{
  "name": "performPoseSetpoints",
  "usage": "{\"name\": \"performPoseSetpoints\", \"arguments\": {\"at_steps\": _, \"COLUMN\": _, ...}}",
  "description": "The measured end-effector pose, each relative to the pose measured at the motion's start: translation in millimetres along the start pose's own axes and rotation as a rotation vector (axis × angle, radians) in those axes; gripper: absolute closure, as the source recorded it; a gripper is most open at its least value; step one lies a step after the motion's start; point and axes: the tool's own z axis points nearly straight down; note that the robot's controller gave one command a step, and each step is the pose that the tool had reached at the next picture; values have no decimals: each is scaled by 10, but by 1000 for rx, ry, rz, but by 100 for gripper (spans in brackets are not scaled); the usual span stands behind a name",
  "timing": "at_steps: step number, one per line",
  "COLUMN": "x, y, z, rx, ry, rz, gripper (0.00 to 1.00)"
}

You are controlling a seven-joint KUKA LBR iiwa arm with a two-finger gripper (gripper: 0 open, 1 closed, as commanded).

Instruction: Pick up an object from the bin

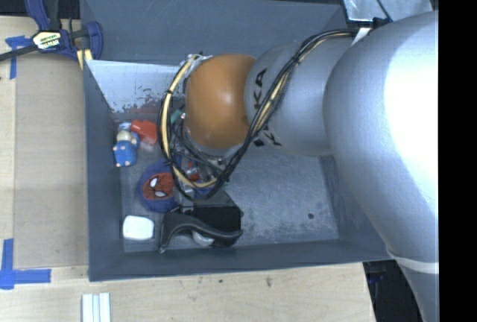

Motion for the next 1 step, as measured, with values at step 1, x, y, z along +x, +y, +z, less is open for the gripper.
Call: {"name": "performPoseSetpoints", "arguments": {"at_steps": 1, "x": -18, "y": 1, "z": -18, "rx": -2, "ry": -5, "rz": 2, "gripper": 0}}
